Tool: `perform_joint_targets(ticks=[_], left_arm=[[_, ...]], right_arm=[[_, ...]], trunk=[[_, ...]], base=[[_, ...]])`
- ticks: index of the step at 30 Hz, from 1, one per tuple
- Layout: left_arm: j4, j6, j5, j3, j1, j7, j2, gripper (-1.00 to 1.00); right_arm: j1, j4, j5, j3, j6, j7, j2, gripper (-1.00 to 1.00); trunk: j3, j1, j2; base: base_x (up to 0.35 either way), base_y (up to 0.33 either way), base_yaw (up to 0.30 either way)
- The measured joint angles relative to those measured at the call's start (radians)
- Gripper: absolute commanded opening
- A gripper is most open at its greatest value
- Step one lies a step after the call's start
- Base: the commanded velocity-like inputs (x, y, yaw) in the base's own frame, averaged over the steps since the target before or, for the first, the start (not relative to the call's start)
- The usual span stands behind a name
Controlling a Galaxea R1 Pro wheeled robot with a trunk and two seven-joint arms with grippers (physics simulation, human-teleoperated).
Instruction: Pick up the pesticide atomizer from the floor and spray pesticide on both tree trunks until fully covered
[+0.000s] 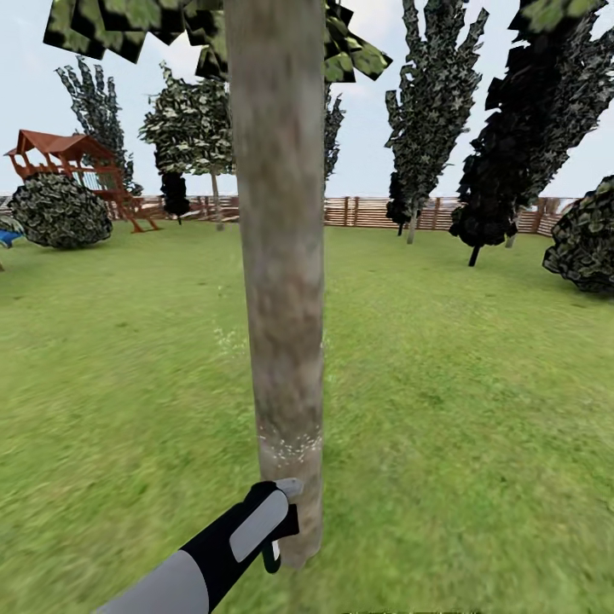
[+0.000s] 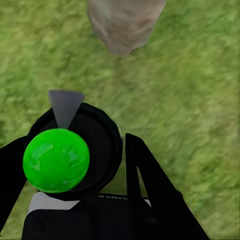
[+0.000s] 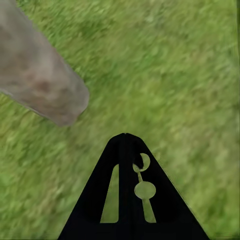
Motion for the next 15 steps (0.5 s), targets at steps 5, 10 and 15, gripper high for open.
perform_joint_targets(ticks=[5,10,15], left_arm=[[0.0,0.0,0.0,0.0,0.0,0.001,0.0,-1.0],[0.0,0.0,0.0,0.0,0.0,0.002,0.0,-1.0],[-0.002,-0.001,-0.001,0.0,0.0,0.003,0.0,-1.0]], right_arm=[[0.0,0.0,0.0,0.0,0.0,0.0,0.0,-1.0],[0.0,0.0,0.0,0.0,0.0,-0.001,0.0,-1.0],[0.0,0.0,0.0,0.0,0.0,-0.001,0.0,-1.0]], trunk=[[0.0,0.0,0.0],[0.0,0.0,0.0],[0.0,0.0,0.0]], base=[[0.0,0.334,-0.234],[0.0,0.334,-0.058],[0.0,0.217,-0.005]])
